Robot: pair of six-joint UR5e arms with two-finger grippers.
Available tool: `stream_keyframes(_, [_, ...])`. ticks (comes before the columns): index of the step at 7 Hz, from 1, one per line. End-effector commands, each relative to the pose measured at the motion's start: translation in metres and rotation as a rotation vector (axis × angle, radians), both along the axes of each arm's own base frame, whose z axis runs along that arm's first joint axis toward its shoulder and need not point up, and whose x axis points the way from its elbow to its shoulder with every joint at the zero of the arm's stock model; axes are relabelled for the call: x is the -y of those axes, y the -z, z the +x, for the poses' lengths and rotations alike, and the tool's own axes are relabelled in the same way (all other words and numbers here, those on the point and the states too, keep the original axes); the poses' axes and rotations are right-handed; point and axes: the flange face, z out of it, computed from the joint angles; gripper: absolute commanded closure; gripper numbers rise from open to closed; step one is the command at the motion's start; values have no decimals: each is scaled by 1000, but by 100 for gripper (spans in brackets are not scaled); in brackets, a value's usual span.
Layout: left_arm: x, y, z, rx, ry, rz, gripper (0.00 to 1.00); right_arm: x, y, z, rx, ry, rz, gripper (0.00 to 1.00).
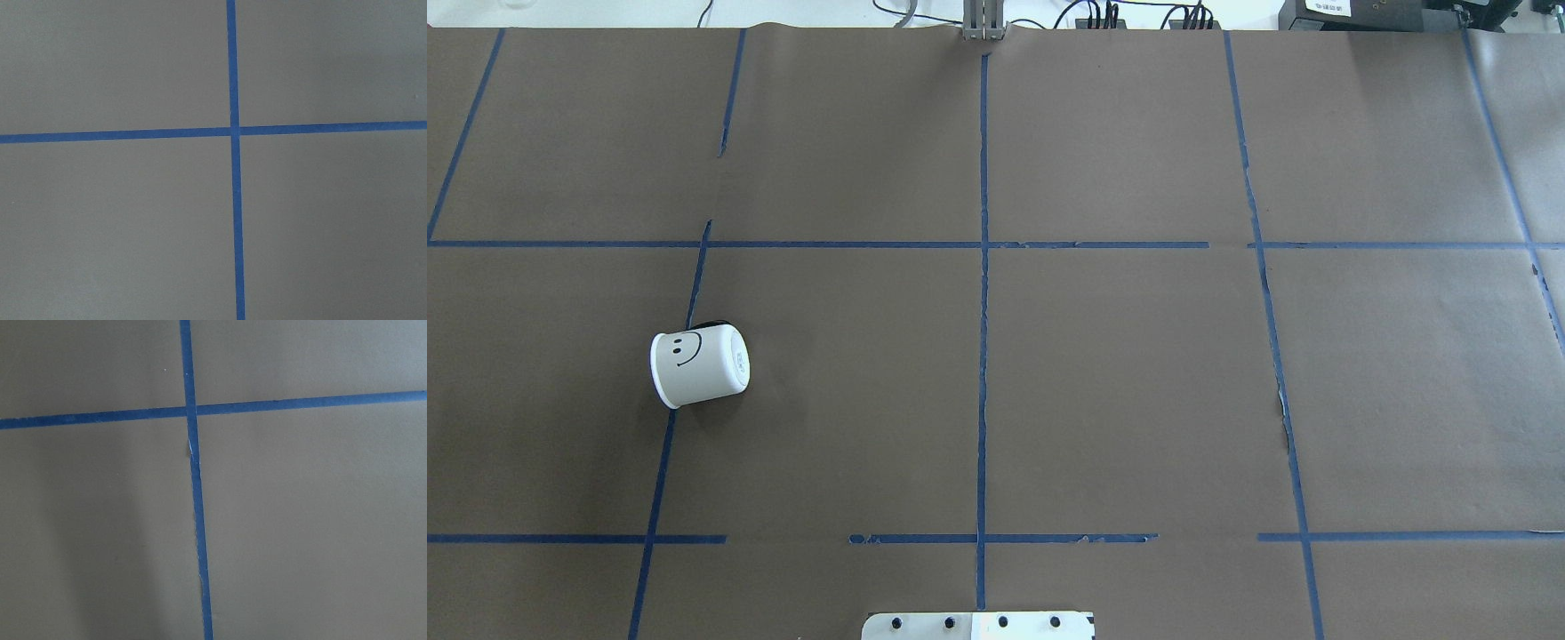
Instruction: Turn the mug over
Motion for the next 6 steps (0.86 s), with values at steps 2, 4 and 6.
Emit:
stream_keyframes(2, [0, 1, 0, 0, 1, 2, 0, 0, 0, 0, 0, 0, 0, 0])
stream_keyframes(4, [1, 3, 0, 0, 0, 6, 0, 0, 0, 0, 0, 0, 0, 0])
stream_keyframes(6, [18, 23, 0, -1, 4, 42, 0, 0, 0, 0, 0, 0, 0, 0])
